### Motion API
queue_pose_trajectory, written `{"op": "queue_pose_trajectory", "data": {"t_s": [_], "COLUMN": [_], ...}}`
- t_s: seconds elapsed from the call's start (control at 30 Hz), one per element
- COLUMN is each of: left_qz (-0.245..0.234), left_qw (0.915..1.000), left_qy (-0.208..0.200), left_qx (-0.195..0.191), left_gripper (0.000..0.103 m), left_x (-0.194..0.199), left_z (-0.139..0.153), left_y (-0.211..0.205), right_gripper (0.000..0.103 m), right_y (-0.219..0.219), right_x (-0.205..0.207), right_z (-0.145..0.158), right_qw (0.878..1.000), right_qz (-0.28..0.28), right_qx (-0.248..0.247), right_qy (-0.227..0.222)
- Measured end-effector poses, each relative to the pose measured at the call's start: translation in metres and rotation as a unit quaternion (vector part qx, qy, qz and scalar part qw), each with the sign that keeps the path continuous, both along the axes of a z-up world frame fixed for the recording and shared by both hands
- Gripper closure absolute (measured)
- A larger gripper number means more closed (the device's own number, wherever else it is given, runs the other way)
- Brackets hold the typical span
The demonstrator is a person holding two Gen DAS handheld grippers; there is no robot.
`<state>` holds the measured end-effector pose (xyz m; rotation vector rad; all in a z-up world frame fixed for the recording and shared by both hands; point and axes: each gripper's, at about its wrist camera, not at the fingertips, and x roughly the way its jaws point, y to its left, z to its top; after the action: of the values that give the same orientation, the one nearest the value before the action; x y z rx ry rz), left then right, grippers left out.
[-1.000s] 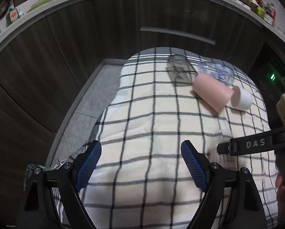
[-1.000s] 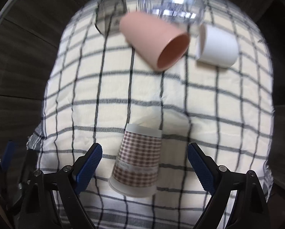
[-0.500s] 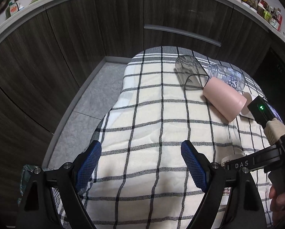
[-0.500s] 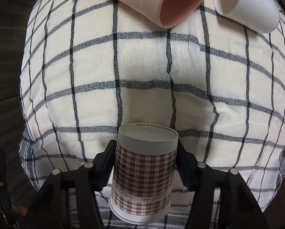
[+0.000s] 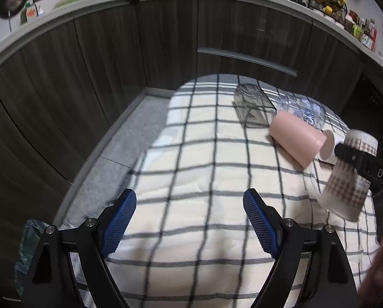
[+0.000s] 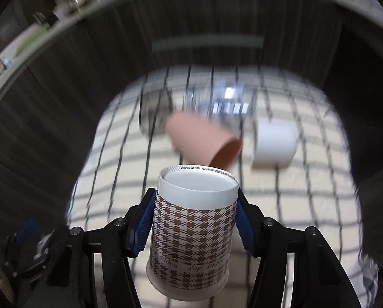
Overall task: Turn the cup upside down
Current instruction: 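Rotate the cup in the right gripper so its open rim faces down, then lower the cup rim-down onto the cloth and open the right gripper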
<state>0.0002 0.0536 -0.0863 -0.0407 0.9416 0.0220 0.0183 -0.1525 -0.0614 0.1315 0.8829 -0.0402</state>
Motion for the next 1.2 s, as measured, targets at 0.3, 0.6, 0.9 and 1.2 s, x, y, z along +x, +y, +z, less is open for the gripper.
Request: {"op": "queue_pose_trajectory", "data": {"t_s": [0.3,0.6,0.9,1.2], "left_qz": [-0.014,-0.004,-0.011,-0.007], "left_qw": [0.9999,0.9998,0.9998,0.9999], "left_qy": [-0.006,0.015,0.018,0.009], "left_qx": [0.008,-0.01,-0.002,0.009], "left_gripper": [0.018,0.017,0.017,0.017], "left_x": [-0.01,-0.007,-0.012,-0.021], "left_z": [-0.017,-0.021,-0.019,0.004], "left_y": [-0.014,-0.004,-0.005,-0.005], "right_gripper": [0.045,0.045,0.044,0.022], "right_y": [0.011,0.023,0.021,0.013], "right_x": [-0.01,-0.013,-0.029,-0.043], "right_z": [-0.039,-0.054,-0.061,-0.031], "right_qw": [0.997,0.998,0.998,0.999], "right_qz": [-0.022,-0.01,-0.01,-0.013], "right_qx": [-0.042,-0.06,-0.047,-0.03], "right_qy": [-0.066,0.005,0.035,0.019]}}
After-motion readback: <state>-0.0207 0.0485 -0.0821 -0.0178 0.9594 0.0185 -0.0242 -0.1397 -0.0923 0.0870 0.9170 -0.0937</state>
